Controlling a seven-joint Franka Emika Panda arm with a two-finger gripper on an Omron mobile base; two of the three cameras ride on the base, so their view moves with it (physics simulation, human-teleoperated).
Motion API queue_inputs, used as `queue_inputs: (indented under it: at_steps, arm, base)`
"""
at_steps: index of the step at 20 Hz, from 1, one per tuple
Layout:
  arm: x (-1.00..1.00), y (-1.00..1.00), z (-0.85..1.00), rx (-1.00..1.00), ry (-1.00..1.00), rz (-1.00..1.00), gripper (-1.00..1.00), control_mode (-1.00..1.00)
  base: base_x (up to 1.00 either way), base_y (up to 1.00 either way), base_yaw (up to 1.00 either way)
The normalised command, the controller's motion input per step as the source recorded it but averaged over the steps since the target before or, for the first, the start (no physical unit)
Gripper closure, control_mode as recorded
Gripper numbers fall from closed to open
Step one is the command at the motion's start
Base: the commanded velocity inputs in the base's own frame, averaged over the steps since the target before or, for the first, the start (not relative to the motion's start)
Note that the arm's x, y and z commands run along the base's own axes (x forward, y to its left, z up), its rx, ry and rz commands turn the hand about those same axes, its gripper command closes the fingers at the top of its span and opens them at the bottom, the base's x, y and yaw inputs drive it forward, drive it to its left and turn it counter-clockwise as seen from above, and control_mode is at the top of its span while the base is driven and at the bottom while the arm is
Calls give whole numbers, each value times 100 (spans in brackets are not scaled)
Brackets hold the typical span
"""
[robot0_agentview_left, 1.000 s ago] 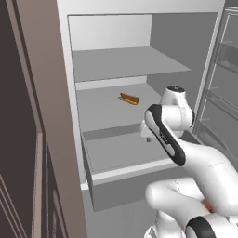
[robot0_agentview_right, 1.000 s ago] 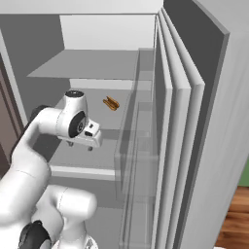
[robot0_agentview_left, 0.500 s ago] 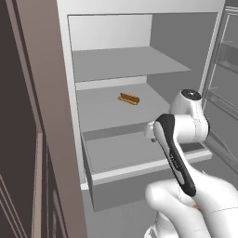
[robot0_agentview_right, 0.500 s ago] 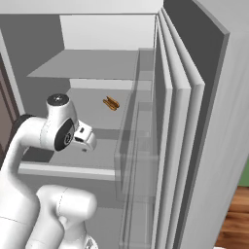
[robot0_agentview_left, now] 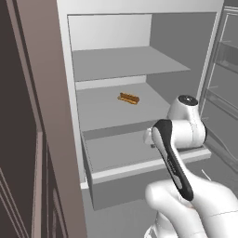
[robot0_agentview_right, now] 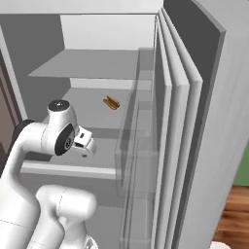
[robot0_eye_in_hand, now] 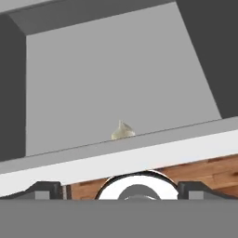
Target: Place the garlic and potato inside the fridge drawer. Close the drawer after placing the vegetables.
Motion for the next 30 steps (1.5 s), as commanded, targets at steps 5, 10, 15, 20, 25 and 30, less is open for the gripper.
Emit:
queue_inputs:
  at_steps: [5, 10, 15, 20, 25, 30]
  arm:
    - [0, 0, 0, 0, 0, 0, -100, 100]
    - [0, 0, 0, 0, 0, 0, -100, 100]
    - [0, 0, 0, 0, 0, 0, -100, 100]
    - [0, 0, 0, 0, 0, 0, -100, 100]
    - [0, 0, 0, 0, 0, 0, -100, 100]
    - [0, 0, 0, 0, 0, 0, -100, 100]
  base:
    - [-100, -57, 0]
    - [-100, -28, 8]
    - [-82, 12, 33]
    - [-60, 17, 49]
    - [-29, 18, 60]
    - [-17, 45, 57]
